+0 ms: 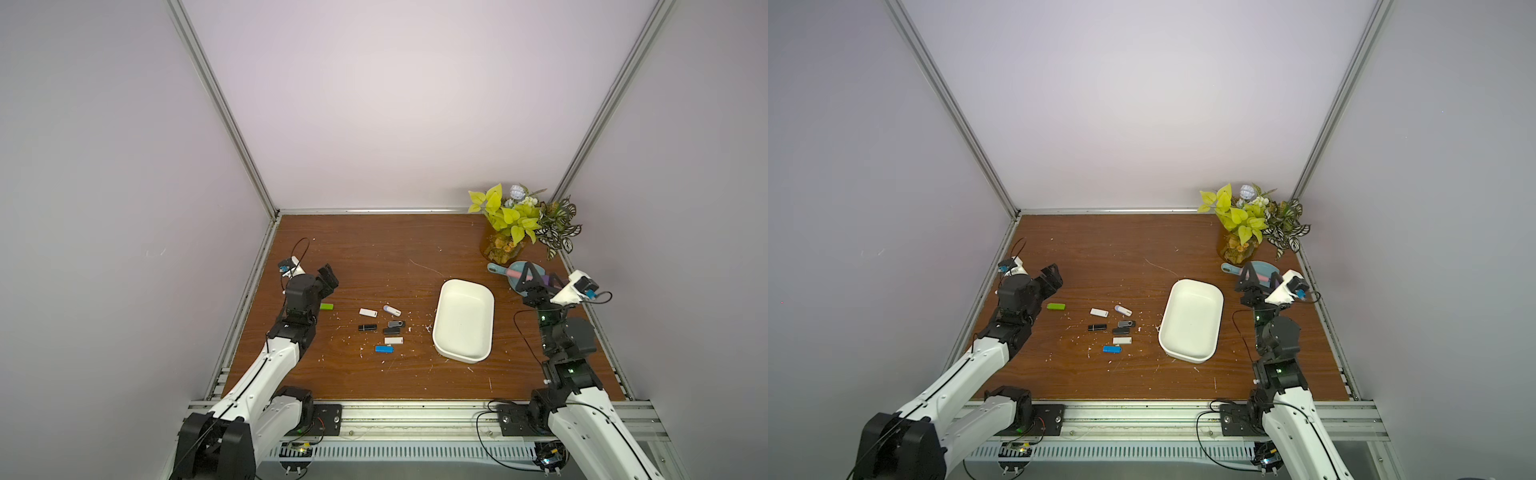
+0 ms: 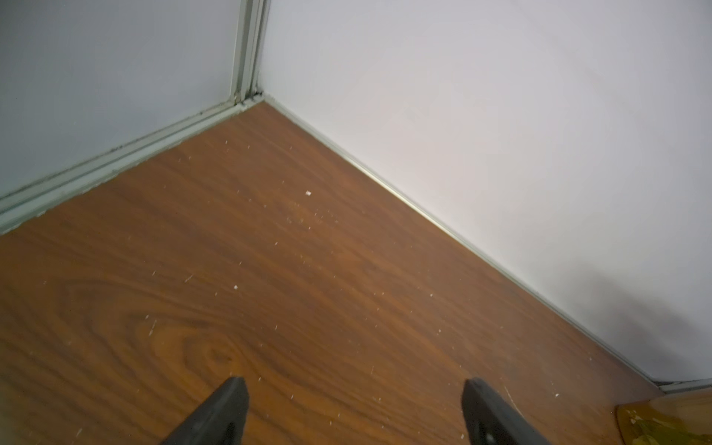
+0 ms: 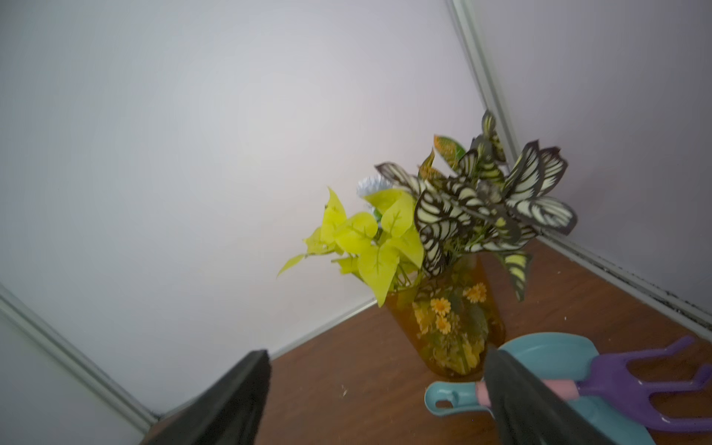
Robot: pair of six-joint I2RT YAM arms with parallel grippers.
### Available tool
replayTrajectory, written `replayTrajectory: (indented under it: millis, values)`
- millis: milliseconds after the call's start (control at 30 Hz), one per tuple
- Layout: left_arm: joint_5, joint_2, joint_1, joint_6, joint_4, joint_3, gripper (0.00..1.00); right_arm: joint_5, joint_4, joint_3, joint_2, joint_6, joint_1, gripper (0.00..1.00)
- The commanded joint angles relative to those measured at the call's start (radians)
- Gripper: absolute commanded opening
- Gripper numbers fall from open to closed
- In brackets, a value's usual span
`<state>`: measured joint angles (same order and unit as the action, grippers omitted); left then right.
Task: Put the usb flash drive into the storage box
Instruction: Pick up the USB flash from the center of the board.
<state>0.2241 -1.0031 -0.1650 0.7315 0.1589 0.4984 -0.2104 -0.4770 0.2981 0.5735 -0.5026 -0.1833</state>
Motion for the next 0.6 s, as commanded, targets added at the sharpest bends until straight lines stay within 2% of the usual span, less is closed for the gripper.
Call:
replayTrajectory:
  millis: [0,33,67,133,167,267,467,567]
  values:
    - [0.079,-0.064,-0.017,0.095,-0.275,0.021,0.83,0.135,0.150,0.097,0.125,-0.016,-0.026,0.99]
    - [0.071,-0.091,-0.018,0.101,-0.281,0.024,0.84,0.173,0.163,0.115,0.171,-0.021,-0.036,0.99]
    - [0.054,-0.120,-0.018,0.100,-0.290,0.033,0.84,0.222,0.140,0.118,0.212,0.007,-0.053,0.94]
    - [0.053,-0.182,-0.029,0.094,-0.326,0.063,0.84,0.229,0.151,0.138,0.264,0.051,-0.099,0.76]
    - [0.065,-0.216,-0.031,0.097,-0.339,0.072,0.84,0.193,0.178,0.155,0.278,0.070,-0.122,0.71]
    - [0.048,-0.304,-0.031,0.106,-0.357,0.098,0.84,0.073,0.146,0.114,0.263,0.080,-0.153,0.72]
    - [0.052,-0.398,-0.033,0.109,-0.346,0.148,0.79,0.086,0.117,0.068,0.227,0.077,-0.156,0.73]
    - [0.015,-0.461,-0.033,0.109,-0.349,0.185,0.74,0.075,0.120,0.066,0.224,0.076,-0.155,0.73]
